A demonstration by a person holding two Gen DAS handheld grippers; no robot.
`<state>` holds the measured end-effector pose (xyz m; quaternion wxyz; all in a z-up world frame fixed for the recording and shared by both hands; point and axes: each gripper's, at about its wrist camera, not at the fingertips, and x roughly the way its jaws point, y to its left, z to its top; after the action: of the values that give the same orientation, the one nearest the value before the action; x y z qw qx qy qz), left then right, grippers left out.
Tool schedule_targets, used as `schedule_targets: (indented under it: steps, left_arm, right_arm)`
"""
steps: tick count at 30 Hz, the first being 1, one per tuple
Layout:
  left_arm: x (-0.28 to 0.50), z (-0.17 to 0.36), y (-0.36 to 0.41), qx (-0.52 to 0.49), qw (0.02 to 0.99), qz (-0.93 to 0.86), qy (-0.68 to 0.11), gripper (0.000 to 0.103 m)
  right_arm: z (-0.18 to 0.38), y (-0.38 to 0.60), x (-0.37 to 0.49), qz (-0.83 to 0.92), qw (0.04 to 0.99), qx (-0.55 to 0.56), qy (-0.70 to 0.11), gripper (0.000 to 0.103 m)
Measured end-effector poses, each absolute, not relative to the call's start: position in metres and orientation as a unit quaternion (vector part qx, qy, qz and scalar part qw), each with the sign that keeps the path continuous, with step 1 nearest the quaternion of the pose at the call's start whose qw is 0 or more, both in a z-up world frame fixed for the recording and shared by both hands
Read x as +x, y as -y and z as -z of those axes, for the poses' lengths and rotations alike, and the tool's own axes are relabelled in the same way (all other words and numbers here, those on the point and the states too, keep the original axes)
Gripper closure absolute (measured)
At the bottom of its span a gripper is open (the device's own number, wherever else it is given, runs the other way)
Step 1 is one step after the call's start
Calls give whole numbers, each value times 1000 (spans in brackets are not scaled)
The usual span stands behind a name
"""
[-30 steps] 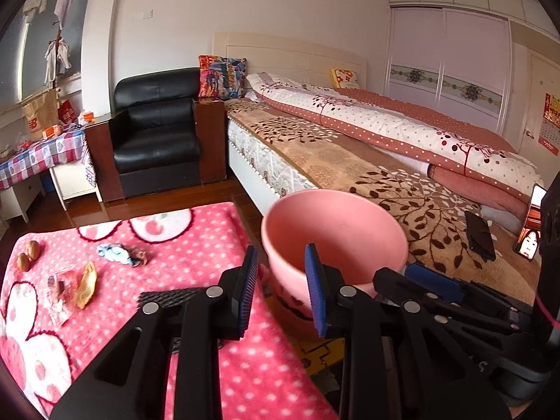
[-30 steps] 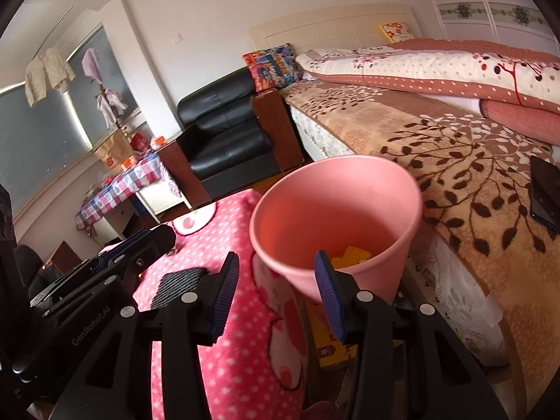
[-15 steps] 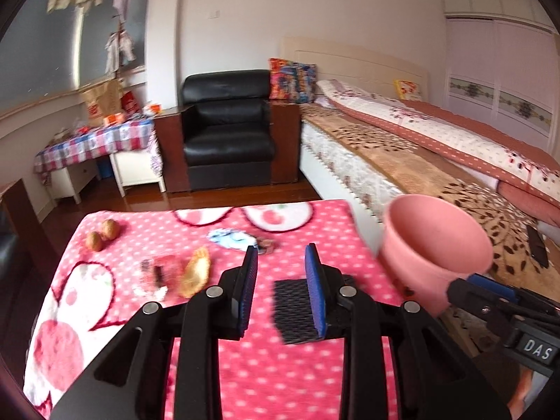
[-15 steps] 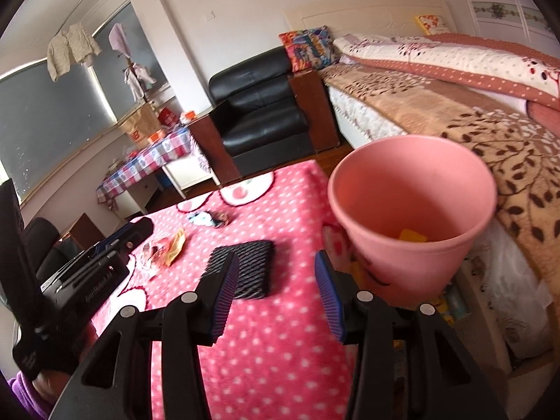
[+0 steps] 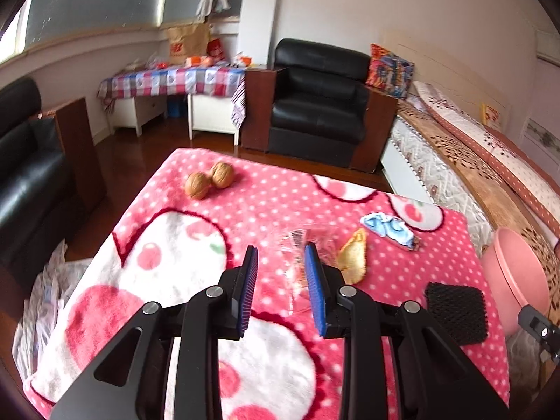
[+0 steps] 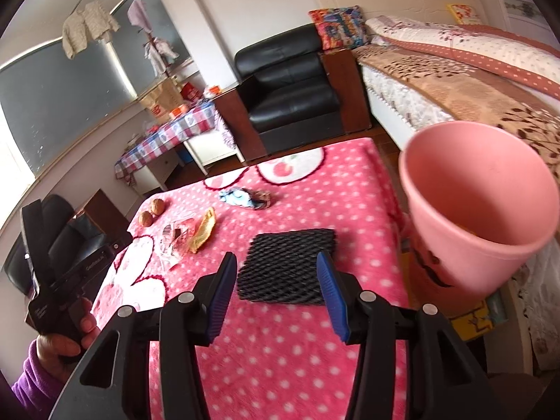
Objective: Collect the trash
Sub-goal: 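Move both open tools back over the table trash, then grasp clear plastic wrapper with left tool while right tool grasps blue-white wrapper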
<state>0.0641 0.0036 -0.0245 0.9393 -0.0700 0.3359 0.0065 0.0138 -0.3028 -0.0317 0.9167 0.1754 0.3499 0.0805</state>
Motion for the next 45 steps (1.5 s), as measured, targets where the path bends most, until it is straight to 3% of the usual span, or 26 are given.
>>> schedule_targets:
  steps: [14, 18, 20, 21, 38, 39, 41, 42, 45]
  left_arm:
    - [108, 62, 8, -98, 908, 18, -407, 75]
    - [108, 65, 10, -94, 914, 27, -395, 75]
    - [109, 65, 10, -92, 915, 29, -393, 84]
    - [108, 66, 10, -89, 915, 29, -393, 96]
    - [77, 53, -9, -114, 922, 41, -369, 99]
    - [77, 53, -9, -114, 922, 41, -369, 99]
    - [76, 52, -9, -114, 923, 41, -366, 99]
    - [75, 51, -9, -114, 923, 42, -365, 99]
    - [71, 47, -7, -112, 926, 45, -358, 99]
  right_arm:
    - [35, 261, 86, -135, 914, 114, -365, 49]
    - [38, 248, 113, -147, 911, 103, -372, 49]
    - [42, 241, 128, -150, 909, 93, -378, 49]
    - [44, 238, 135, -150, 908, 88, -381, 49]
    - [92, 204, 231, -109, 884, -17, -453, 45]
    - [92, 205, 233, -111, 884, -12, -453, 50]
    - [91, 209, 232, -107, 885, -6, -452, 70]
    - [91, 212, 231, -106, 886, -2, -452, 86]
    - [87, 226, 225, -118, 883, 38, -453, 90]
